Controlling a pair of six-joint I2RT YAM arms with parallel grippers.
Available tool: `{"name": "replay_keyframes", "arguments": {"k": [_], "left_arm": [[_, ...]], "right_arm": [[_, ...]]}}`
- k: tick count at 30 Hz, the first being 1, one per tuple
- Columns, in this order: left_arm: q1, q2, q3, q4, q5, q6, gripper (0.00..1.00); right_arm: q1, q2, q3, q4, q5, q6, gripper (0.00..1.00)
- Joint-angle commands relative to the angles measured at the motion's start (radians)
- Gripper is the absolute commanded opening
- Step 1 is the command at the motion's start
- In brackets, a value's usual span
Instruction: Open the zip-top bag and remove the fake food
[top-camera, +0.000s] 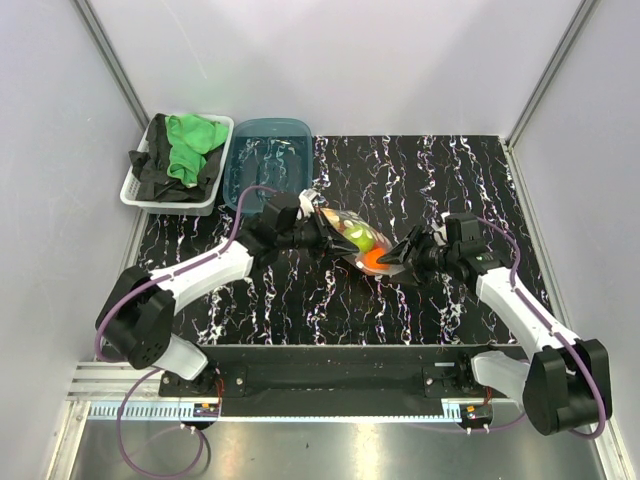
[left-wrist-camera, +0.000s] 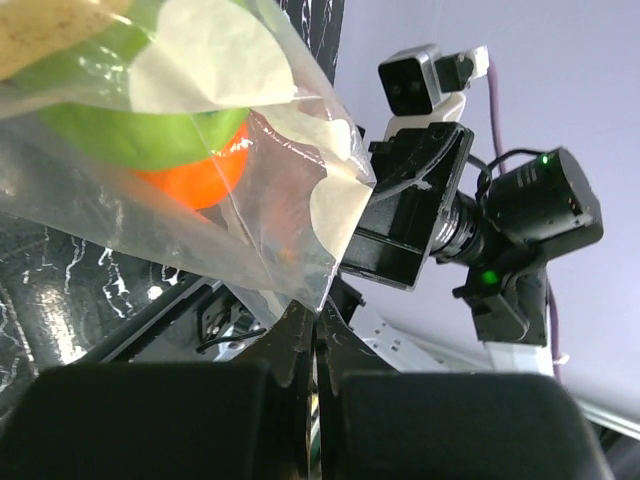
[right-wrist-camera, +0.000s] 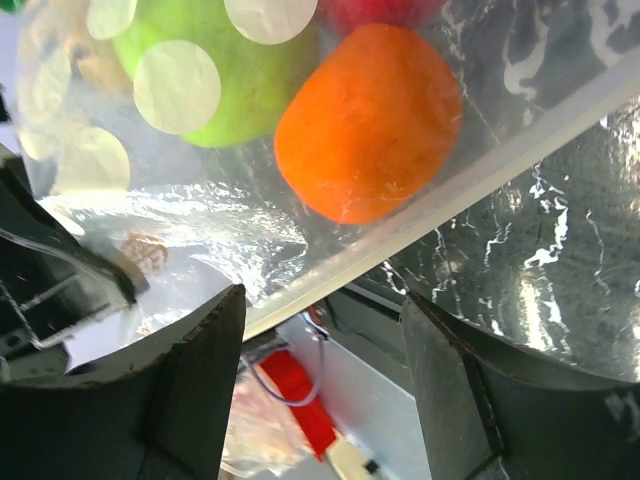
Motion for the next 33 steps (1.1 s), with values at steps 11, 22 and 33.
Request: {"name": "replay_keyframes", "arguments": {"k": [11, 22, 33], "left_arm": [[-0.063, -0.082, -0.013, 0.078, -0.199, -0.2, 0.0], [-0.137, -0.05, -0.031, 0.217, -0.254, -0.266, 0.0], [-0.138, -0.238, -0.105, -0.049, -0.311, 0.031, 0.05]], "right_arm": [[0.011, -0.11, 0.002, -0.019, 0.04, 0.45, 0.63], [0.03, -0.127, -0.036, -0.013, 0.009, 0.518, 0.52], [0.028, -0.004, 0.151, -0.124, 0.017, 0.29, 0.0]]}}
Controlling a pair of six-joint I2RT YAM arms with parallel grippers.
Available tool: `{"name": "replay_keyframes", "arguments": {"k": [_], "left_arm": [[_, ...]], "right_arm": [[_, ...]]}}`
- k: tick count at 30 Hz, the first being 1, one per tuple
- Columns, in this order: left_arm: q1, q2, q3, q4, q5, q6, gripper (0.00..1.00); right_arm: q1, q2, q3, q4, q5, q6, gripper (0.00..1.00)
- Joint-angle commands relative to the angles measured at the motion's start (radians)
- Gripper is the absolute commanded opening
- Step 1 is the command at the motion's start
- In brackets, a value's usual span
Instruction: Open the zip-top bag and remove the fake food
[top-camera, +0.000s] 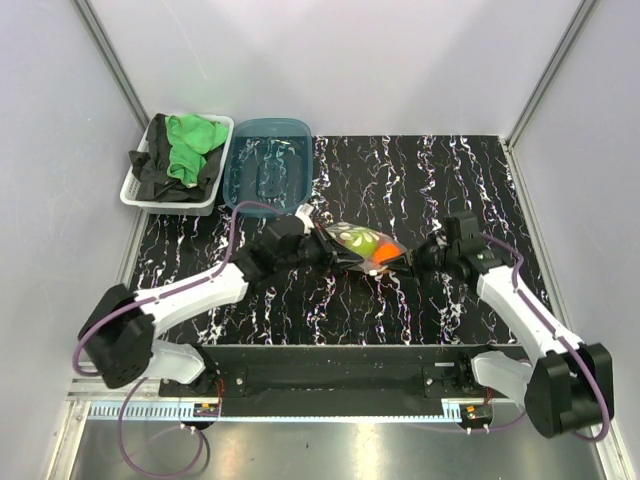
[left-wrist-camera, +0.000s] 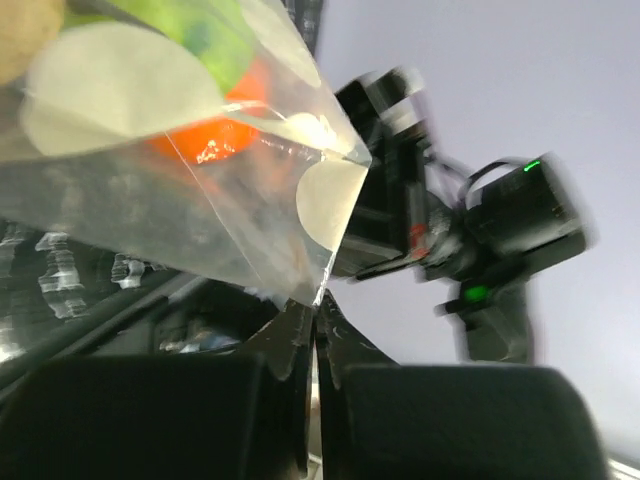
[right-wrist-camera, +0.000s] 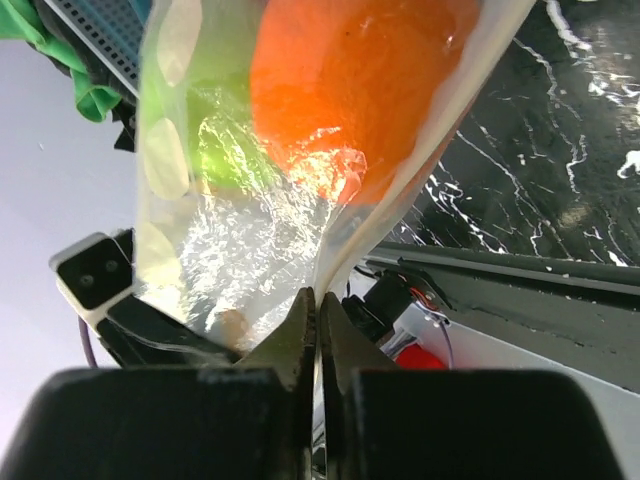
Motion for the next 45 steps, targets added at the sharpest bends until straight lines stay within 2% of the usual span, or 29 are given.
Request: {"name": "replay_keyframes", "arguments": {"k": [1, 4, 6, 7, 9, 13, 14, 15, 16, 18, 26, 30, 34, 36, 41, 42, 45], "left_arm": [[0.019, -0.156, 0.021, -0.212, -0.064, 0.266, 0.08], [0.023, -0.21, 0.082, -0.406, -0.081, 0.47, 0.17], [0.025, -0.216, 0.128, -0.553, -0.075, 0.602, 0.19], [0.02, -0.218, 0.146, -0.577, -0.065, 0.635, 0.19], [0.017, -0.238, 0.142, -0.58, -0.021, 0.705, 0.28], [-0.068, -0.269, 0.186, -0.563, -0.018, 0.921, 0.6], [-0.093, -0.287, 0.211, -0.563, -0.037, 1.037, 0.66], [-0.122, -0.299, 0.217, -0.557, -0.123, 1.098, 0.78], [-0.188, -0.311, 0.217, -0.55, -0.172, 1.16, 0.81], [-0.242, -0.336, 0.197, -0.498, -0.296, 1.317, 0.85], [-0.311, -0.345, 0.111, -0.258, -0.409, 1.602, 0.84], [-0.309, -0.287, 0.148, -0.221, -0.362, 1.673, 0.79], [-0.306, -0.201, 0.194, -0.223, -0.312, 1.687, 0.72], [-0.303, -0.183, 0.202, -0.208, -0.311, 1.686, 0.65], [-0.274, -0.141, 0.219, -0.185, -0.263, 1.646, 0.56], [-0.263, -0.138, 0.219, -0.184, -0.253, 1.641, 0.51], [-0.24, -0.121, 0.225, -0.149, -0.193, 1.626, 0.48]], "right_arm": [[0.007, 0.063, 0.167, -0.09, -0.021, -0.178, 0.0], [0.007, 0.102, 0.259, -0.19, 0.001, -0.287, 0.0], [0.007, 0.117, 0.313, -0.235, 0.001, -0.345, 0.0], [0.007, 0.129, 0.327, -0.246, -0.002, -0.361, 0.0], [0.007, 0.132, 0.36, -0.276, 0.002, -0.385, 0.0], [0.007, 0.135, 0.4, -0.307, -0.002, -0.395, 0.0], [0.007, 0.139, 0.42, -0.321, -0.011, -0.395, 0.0], [0.007, 0.143, 0.429, -0.327, -0.016, -0.39, 0.0], [0.009, 0.143, 0.436, -0.33, -0.021, -0.384, 0.0], [0.007, 0.146, 0.454, -0.336, -0.031, -0.366, 0.0], [0.007, 0.154, 0.476, -0.324, -0.054, -0.317, 0.0], [0.009, 0.148, 0.459, -0.299, -0.071, -0.294, 0.0], [0.009, 0.139, 0.454, -0.284, -0.077, -0.28, 0.0], [0.009, 0.126, 0.453, -0.283, -0.076, -0.271, 0.0], [0.009, 0.109, 0.44, -0.27, -0.068, -0.251, 0.0], [0.009, 0.106, 0.437, -0.269, -0.068, -0.251, 0.0], [0.009, 0.105, 0.431, -0.256, -0.068, -0.252, 0.0]]}}
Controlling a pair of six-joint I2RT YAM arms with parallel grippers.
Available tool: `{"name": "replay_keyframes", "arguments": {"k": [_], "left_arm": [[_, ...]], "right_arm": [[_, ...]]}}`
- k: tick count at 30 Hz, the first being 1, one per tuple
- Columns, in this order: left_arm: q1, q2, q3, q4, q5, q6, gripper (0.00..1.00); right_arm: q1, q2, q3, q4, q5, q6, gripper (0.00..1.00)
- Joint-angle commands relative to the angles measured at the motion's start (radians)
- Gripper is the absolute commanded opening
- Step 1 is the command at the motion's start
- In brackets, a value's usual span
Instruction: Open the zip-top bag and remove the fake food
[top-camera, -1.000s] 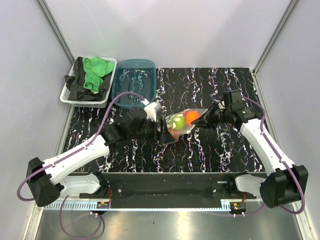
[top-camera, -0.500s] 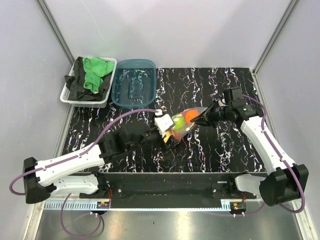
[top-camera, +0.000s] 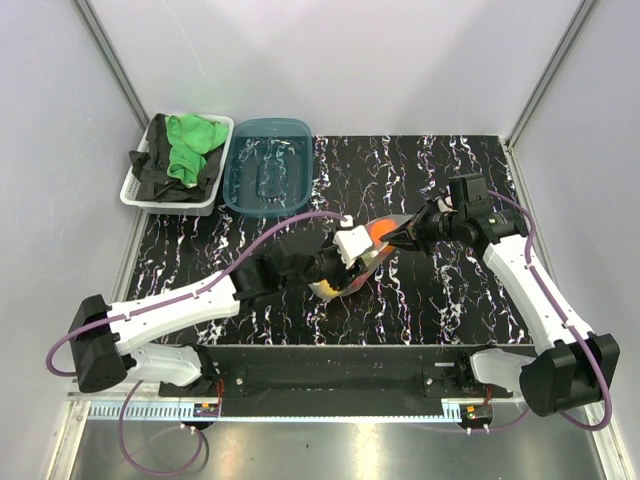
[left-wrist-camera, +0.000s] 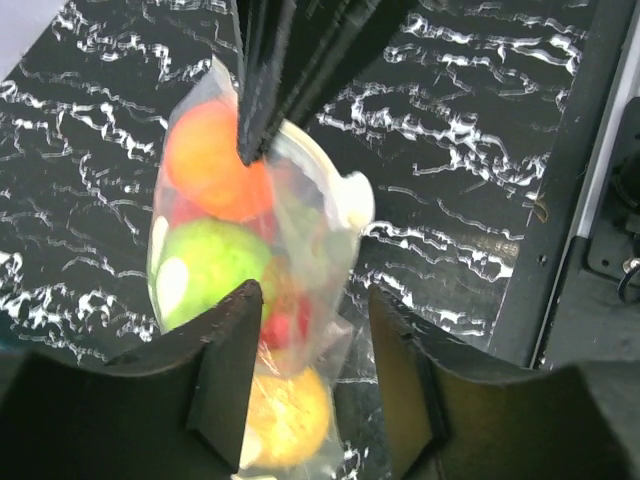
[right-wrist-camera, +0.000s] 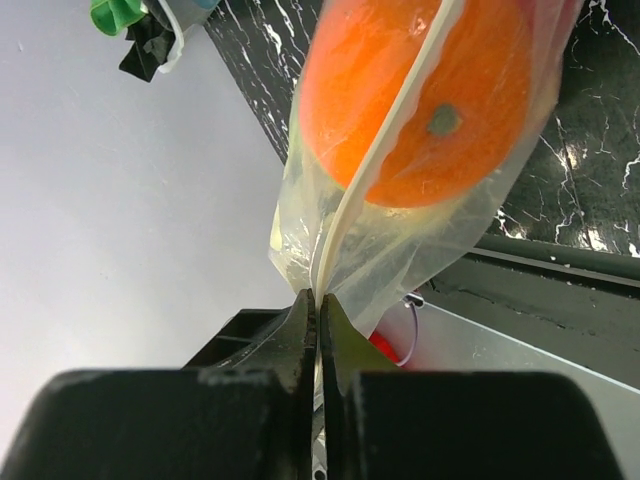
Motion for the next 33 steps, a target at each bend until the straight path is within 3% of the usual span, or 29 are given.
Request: {"name": "replay_keyframes", "arguments": {"k": [1, 6, 9, 10, 11, 15, 16, 19, 23, 26, 33], "left_arm": [[0.035, 0.023, 0.063, 0.11, 0.108, -0.017, 0.47], [0.067, 0.051, 0.097, 0.107, 0.214, -0.023, 0.4], [0.087, 0.077, 0.149, 0.061, 0.283, -0.027, 0.24], [0.096, 0.089, 0.164, 0.02, 0.305, -0.037, 0.08], [0.106, 0.094, 0.179, -0.003, 0.335, -0.047, 0.0], [0.196, 0.089, 0.23, -0.081, 0.459, -0.174, 0.0], [0.216, 0.089, 0.247, -0.101, 0.493, -0.257, 0.0], [0.287, 0.1, 0.262, -0.131, 0.657, -0.409, 0.0], [0.328, 0.108, 0.247, -0.129, 0.756, -0.497, 0.0], [0.336, 0.112, 0.25, -0.135, 0.783, -0.524, 0.0], [0.34, 0.115, 0.259, -0.134, 0.825, -0.557, 0.0]], "right_arm": [[0.008, -0.037, 0.0, 0.049, -0.026, 0.019, 0.0], [0.008, -0.041, -0.008, 0.064, -0.03, 0.023, 0.0], [0.008, -0.04, -0.008, 0.074, -0.043, 0.01, 0.0], [0.008, -0.04, -0.005, 0.078, -0.052, -0.02, 0.0], [0.008, -0.037, -0.002, 0.083, -0.061, -0.048, 0.0], [0.008, -0.003, 0.043, 0.028, -0.113, -0.281, 0.35], [0.006, 0.005, 0.085, -0.003, -0.104, -0.404, 0.48], [0.008, 0.025, 0.171, -0.107, -0.054, -0.621, 0.67], [0.006, -0.014, 0.218, -0.118, -0.018, -0.795, 0.82], [0.009, -0.061, 0.218, -0.055, -0.078, -0.867, 0.97], [0.034, -0.107, 0.136, 0.242, -0.305, -0.893, 0.99]]}}
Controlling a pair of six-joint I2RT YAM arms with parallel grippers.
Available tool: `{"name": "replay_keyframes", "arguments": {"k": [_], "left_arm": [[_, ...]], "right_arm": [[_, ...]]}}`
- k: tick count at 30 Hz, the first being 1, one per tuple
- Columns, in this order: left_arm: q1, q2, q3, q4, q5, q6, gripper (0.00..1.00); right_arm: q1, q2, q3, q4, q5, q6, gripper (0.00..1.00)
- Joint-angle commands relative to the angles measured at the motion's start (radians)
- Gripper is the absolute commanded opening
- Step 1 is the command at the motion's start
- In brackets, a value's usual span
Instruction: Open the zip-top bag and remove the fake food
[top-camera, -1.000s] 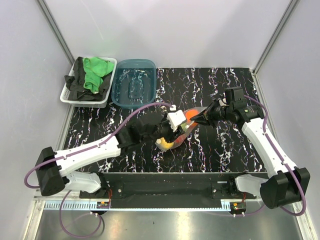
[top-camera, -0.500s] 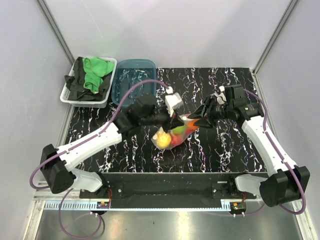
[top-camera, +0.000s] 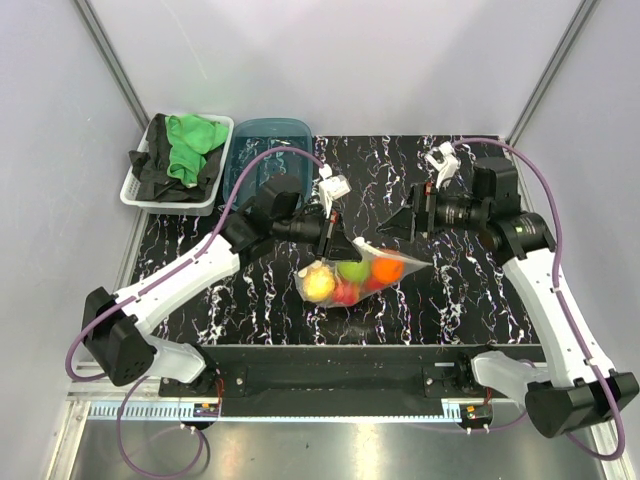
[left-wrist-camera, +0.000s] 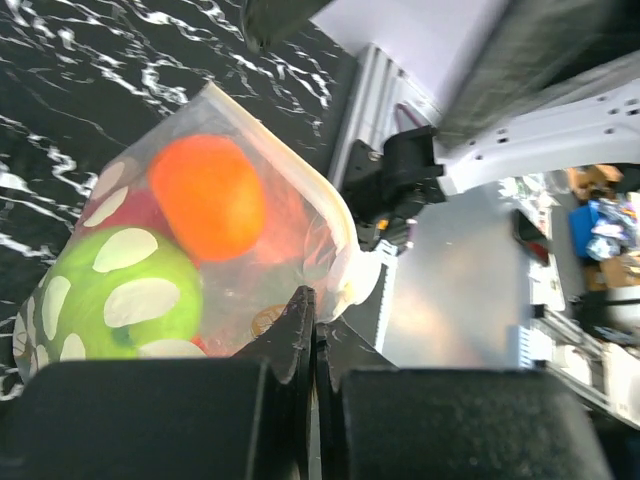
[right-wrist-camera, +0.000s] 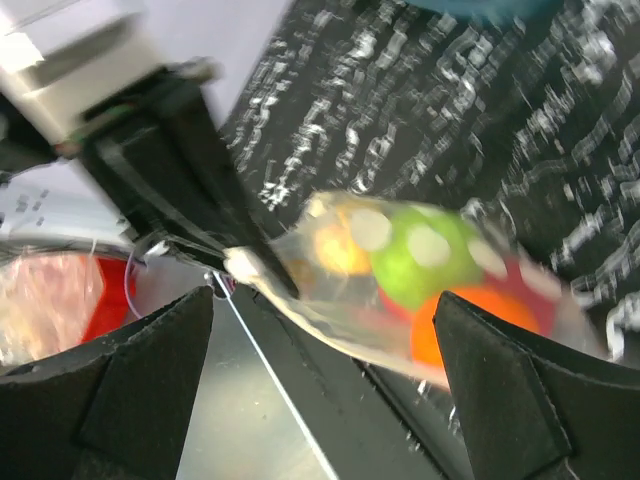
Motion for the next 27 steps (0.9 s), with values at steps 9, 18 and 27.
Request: {"name": "replay_keyframes", "arguments": {"k": [9, 18, 27], "left_arm": [[0.026, 0.007, 0.069, 0.046, 0.136, -0.161, 0.0], [0.046, 0.006, 0.025, 0.121, 0.166, -0.253, 0.0], [0.048, 0.001, 0.009, 0.148, 0.174, -0.282, 0.0]], "right_arm": [[0.084, 0.072, -0.003, 0.265, -0.325, -0.122, 0.84], [0.104, 0.111, -0.046, 0.315, -0.374, -0.03, 0.58], [0.116, 0.134, -0.053, 0.346, -0.359, 0.018, 0.43]]}}
